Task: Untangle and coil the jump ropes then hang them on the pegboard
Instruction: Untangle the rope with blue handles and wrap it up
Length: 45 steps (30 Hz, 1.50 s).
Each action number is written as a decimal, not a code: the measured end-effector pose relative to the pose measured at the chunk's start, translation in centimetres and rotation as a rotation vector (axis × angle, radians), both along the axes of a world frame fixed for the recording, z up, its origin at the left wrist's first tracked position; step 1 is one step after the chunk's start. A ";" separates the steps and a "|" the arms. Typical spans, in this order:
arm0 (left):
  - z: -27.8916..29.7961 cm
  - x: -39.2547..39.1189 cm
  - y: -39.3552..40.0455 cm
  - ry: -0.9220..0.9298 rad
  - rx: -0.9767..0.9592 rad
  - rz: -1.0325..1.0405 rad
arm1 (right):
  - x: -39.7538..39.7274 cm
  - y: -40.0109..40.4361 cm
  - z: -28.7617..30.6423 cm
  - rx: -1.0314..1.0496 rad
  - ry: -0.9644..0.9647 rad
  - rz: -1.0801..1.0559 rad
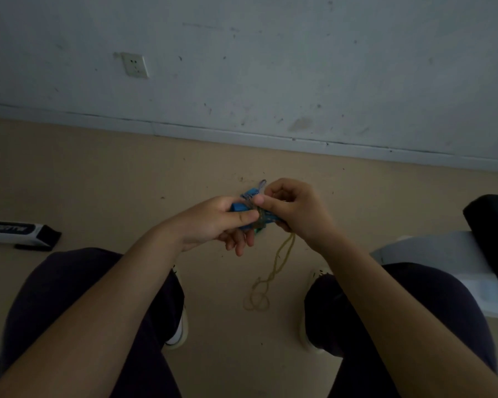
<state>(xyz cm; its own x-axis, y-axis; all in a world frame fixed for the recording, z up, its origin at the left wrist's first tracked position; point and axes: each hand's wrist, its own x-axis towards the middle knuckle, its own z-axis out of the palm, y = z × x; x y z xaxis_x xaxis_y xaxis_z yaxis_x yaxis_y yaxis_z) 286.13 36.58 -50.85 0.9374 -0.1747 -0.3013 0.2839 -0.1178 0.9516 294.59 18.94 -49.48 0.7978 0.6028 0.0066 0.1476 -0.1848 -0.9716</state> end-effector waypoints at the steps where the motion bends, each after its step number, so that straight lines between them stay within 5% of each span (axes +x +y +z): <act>1: 0.1 0.0 0.0 0.032 -0.072 -0.012 | 0.0 0.0 0.2 0.013 -0.005 -0.012; 7: 0.6 0.0 0.5 0.093 -0.300 -0.062 | 0.4 -0.8 0.8 0.056 -0.065 0.022; 14: 0.6 -0.2 0.4 0.055 -0.234 -0.102 | 0.7 -0.9 0.9 0.028 -0.052 0.029; 18: 0.3 -0.2 -0.1 -0.005 -0.042 -0.052 | 0.7 -0.6 0.1 -0.012 -0.084 0.026; 25: 0.1 0.4 -0.7 -0.140 -0.073 0.296 | 0.4 0.0 -0.5 0.268 0.475 0.181; 36: -0.2 0.7 0.7 -0.199 0.068 0.471 | 0.0 -0.3 0.4 -0.175 0.038 0.064; 45: -0.2 0.4 0.6 -0.068 0.397 0.123 | -0.6 -0.1 0.9 -0.265 -0.347 0.219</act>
